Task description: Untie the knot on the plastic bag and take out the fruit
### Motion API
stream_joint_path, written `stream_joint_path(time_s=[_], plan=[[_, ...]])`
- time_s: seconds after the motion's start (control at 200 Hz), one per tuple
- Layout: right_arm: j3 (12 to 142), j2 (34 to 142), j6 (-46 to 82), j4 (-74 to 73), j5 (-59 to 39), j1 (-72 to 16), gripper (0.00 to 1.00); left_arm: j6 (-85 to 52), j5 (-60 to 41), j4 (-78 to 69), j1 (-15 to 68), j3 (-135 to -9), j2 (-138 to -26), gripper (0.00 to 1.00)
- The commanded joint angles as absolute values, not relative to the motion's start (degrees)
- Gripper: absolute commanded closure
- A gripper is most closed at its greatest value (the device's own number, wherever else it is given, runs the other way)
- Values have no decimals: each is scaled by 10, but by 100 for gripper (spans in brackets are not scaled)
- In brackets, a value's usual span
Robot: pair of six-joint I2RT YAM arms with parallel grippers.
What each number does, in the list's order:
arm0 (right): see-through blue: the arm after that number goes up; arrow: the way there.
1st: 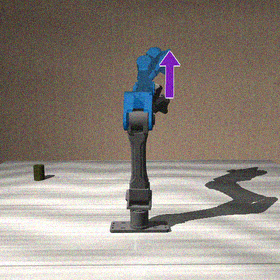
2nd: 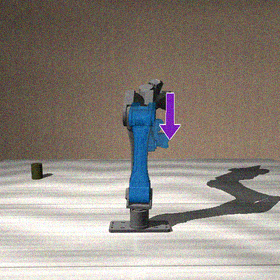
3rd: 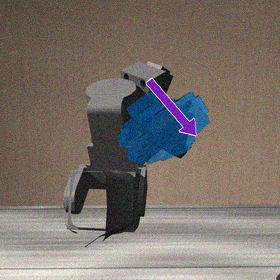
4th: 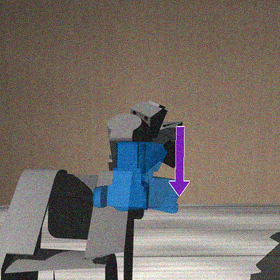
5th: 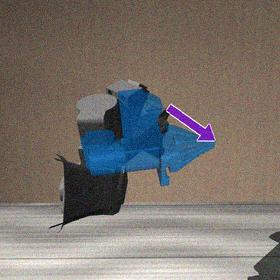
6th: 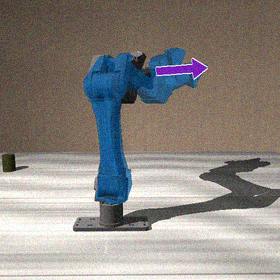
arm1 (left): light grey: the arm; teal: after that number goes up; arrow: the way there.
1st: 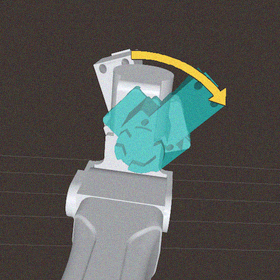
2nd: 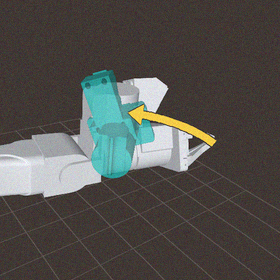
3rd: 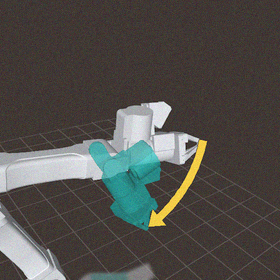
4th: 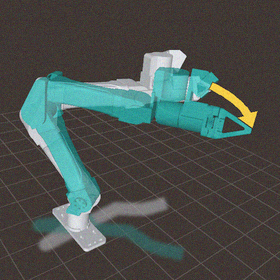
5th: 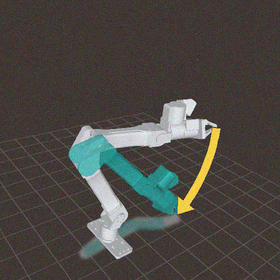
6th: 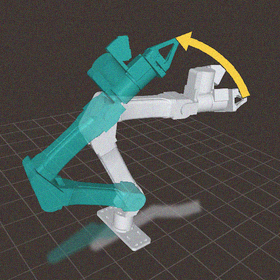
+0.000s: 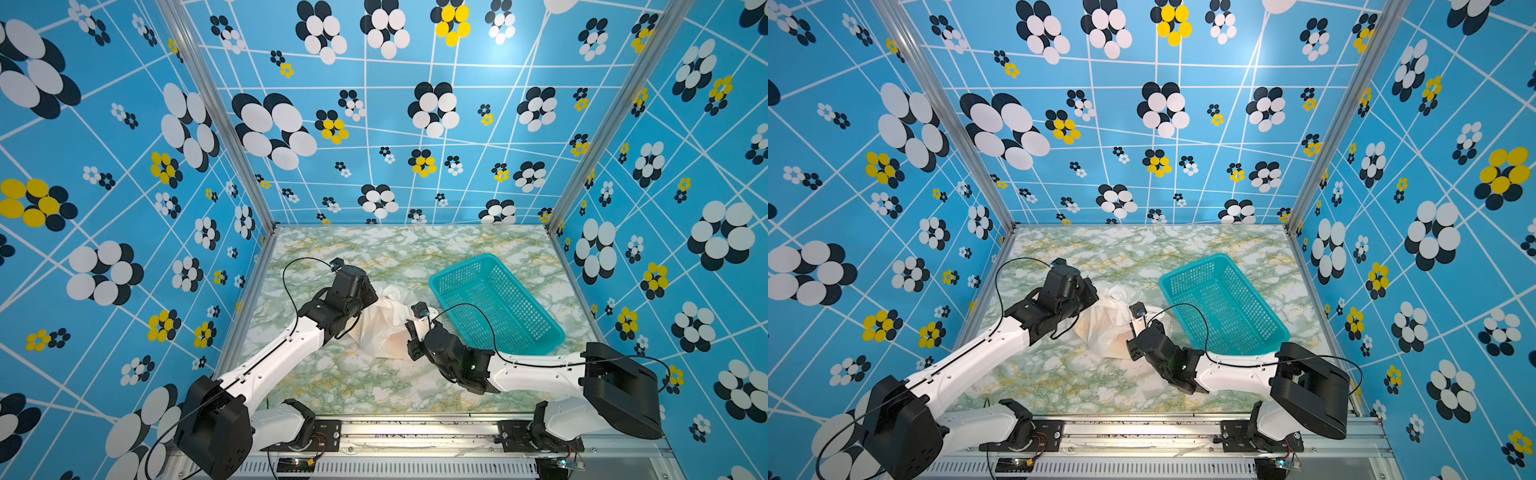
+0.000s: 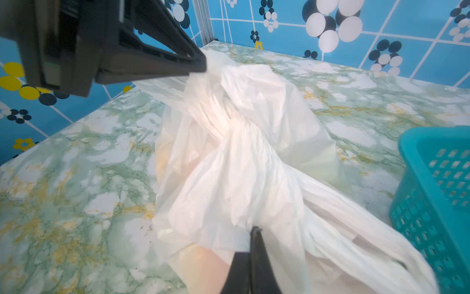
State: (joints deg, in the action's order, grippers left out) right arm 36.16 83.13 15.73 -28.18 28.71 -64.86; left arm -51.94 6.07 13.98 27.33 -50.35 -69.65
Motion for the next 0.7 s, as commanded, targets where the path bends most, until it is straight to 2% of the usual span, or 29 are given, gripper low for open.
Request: stream_joint_path(time_s=[0.0,0.41,0.695], plan=[[339,811,169,-291,338,-653,100,-500,46,144,217,-488,-659,100],[261,768,233,-309,409,-623,100,-487,-16,156,68,-438,-588,100],[265,766,245,-281,405,-620,100,-482,-59,152,17,-422,-579,100]])
